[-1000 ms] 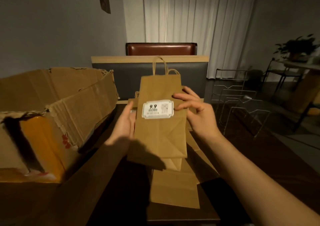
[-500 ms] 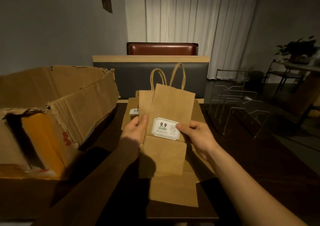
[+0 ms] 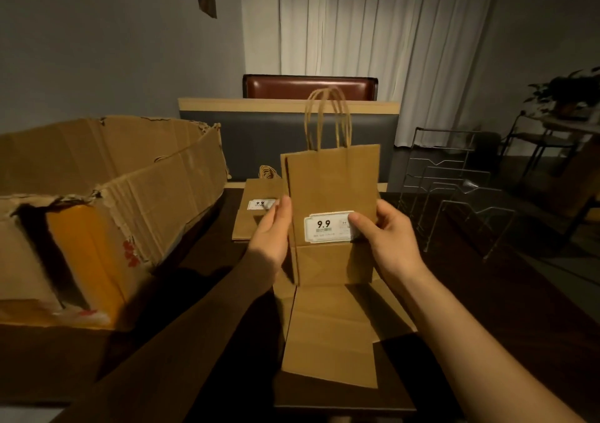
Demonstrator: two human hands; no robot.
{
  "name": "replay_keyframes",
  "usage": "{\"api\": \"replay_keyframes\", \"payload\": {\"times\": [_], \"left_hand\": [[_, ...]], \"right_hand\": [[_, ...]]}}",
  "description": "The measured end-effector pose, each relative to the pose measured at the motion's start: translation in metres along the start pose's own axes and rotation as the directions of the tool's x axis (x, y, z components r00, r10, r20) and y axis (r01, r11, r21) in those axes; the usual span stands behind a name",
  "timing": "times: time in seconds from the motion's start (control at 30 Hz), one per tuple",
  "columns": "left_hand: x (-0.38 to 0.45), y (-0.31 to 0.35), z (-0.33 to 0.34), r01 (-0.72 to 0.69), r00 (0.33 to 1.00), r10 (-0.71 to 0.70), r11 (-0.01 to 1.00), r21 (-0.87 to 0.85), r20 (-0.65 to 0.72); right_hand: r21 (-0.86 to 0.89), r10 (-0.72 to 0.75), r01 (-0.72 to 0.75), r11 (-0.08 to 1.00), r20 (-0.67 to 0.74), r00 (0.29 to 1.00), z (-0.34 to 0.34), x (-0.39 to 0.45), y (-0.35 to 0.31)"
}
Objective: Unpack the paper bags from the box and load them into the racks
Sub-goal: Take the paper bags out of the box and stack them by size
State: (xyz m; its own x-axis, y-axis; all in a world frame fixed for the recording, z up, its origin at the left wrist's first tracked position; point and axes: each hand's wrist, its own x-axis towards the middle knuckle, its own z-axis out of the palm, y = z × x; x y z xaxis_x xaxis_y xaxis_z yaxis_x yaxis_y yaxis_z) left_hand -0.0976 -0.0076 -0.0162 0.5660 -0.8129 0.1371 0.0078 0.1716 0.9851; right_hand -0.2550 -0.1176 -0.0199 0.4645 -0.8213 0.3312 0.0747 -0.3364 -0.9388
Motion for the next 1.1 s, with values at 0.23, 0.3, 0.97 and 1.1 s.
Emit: {"api": "replay_keyframes", "payload": {"times": [0.23,0.3,0.97,1.1], "left_hand": [[-0.010,-0.061,0.005,0.008,0.989,-0.053,0.948,0.318,0.134],[-0.005,-0.053,0.011,0.009,0.998,-0.027,0.967,0.253,0.065],[0.158,-0.032,-0.082,0.234,0.958,-0.104,0.822,0.519,-0.267],[0.166,-0.056,-0.092,0.289,0.956,-0.160,0.674,0.680,-0.247]], "right_hand": [[0.032,0.124,-0.126,0.992,0.062,0.990,0.008,-0.028,0.043],[0.049,0.121,-0.124,0.991,0.066,0.990,0.010,-0.020,0.039],[-0.883,0.348,0.286,0.372,0.418,0.839,0.017,-0.002,0.100],[-0.898,0.360,0.279,0.341,0.399,0.843,0.008,-0.014,0.098]]}}
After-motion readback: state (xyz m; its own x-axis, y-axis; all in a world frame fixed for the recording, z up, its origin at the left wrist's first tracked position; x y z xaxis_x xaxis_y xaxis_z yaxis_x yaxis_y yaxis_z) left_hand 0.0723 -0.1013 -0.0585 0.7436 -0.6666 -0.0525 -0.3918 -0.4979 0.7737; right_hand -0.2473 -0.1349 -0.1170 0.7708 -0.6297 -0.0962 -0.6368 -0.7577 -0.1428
